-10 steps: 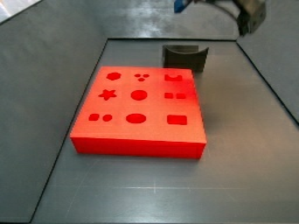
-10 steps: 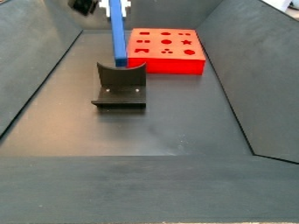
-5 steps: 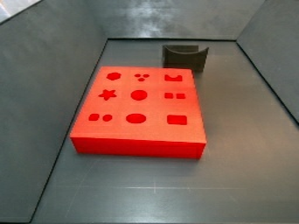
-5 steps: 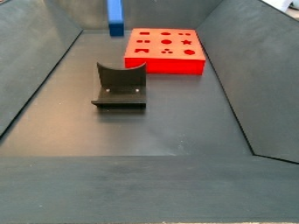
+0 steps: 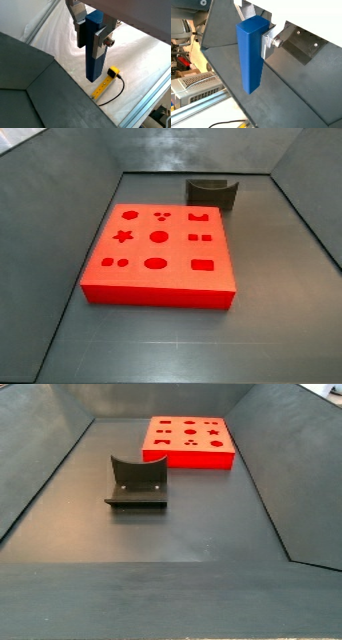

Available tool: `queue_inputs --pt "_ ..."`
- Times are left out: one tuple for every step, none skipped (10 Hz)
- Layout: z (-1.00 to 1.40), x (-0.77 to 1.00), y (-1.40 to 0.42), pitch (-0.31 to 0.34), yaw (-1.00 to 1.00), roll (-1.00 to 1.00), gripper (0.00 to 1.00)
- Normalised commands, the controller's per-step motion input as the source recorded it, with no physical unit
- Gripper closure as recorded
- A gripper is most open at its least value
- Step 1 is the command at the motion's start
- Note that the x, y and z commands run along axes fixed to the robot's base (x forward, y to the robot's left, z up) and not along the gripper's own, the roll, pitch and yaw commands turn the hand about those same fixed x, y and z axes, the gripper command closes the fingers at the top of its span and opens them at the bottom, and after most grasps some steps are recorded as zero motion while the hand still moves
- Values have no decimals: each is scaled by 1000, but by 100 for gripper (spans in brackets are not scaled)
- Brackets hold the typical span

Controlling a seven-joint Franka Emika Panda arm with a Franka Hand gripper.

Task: Pick up the rectangle object. Move up. Place the rectangle object on the fixture. Regrasp the rectangle object. Move to above the board. Insert the rectangle object.
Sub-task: Move to above the board.

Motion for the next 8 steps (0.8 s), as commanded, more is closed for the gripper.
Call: queue_inputs --pt "409 -1 13 124 58 -68 100" --pt "230 11 2 137 71 -61 100" --pt "-72 -417 -1000 -35 -122 -1000 100" --pt "-68 -417 -1000 -40 -120 -1000 100" --pt "-58 -444 -1000 -50 -125 -1000 100" --pt "-70 -448 -1000 -50 -129 -1000 100" --pt "-66 -456 -1000 -47 -139 -1000 100" --pt "-62 -460 -1000 -39 -143 -1000 100"
